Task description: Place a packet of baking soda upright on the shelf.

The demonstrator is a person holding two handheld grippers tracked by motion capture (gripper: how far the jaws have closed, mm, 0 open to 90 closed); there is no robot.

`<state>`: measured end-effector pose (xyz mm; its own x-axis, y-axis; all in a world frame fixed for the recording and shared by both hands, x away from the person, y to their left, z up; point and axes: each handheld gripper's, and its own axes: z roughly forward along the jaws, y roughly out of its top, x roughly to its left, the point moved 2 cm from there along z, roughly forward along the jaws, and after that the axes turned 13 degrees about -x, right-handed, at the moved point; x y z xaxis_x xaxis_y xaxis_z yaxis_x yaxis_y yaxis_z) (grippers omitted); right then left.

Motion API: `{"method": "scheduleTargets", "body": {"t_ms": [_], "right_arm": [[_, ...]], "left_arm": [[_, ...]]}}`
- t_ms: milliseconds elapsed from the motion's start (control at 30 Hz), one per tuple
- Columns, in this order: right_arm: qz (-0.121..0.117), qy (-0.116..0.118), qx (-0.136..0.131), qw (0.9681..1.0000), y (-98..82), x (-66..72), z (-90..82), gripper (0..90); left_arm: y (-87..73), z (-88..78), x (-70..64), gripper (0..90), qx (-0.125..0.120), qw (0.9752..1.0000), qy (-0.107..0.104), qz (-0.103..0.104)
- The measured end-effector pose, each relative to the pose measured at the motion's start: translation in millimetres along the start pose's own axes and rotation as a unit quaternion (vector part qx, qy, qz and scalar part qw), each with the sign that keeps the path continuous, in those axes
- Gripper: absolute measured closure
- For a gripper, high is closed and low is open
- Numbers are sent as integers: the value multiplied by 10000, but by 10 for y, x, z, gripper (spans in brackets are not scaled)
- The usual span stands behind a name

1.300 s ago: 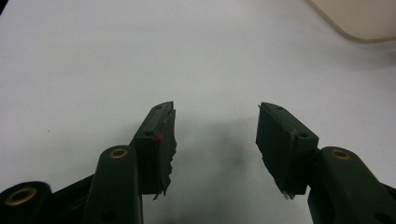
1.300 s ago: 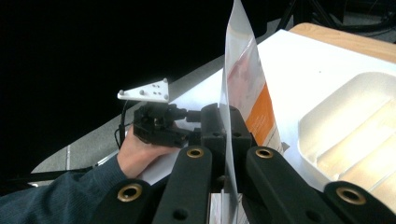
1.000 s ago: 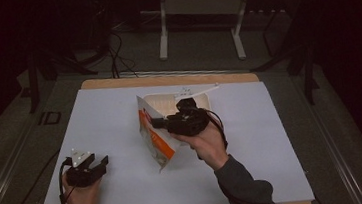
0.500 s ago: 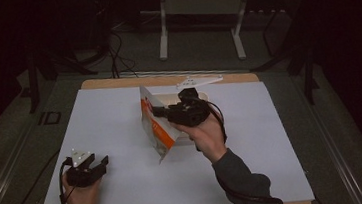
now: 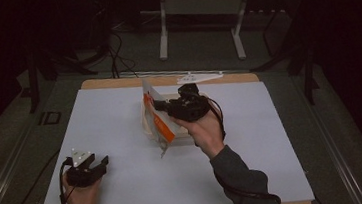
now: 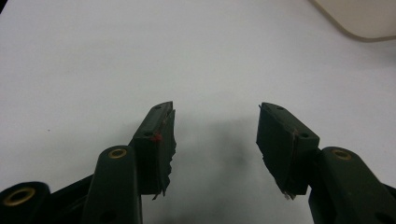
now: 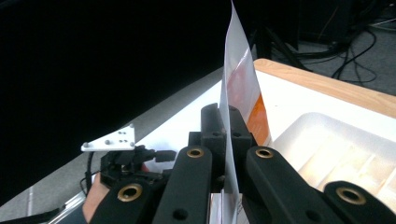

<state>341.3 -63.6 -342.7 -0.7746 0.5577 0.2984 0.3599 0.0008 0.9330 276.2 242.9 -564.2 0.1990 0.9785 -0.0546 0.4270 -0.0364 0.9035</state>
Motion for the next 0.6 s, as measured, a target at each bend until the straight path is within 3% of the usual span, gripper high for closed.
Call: {"method": "scheduleTargets", "body": {"t_ms": [600], "right_arm": [[-8, -249, -168, 9995, 105, -55, 103, 900]], "left_arm": [[0, 1, -1, 466, 12, 10000, -8, 11]]}}
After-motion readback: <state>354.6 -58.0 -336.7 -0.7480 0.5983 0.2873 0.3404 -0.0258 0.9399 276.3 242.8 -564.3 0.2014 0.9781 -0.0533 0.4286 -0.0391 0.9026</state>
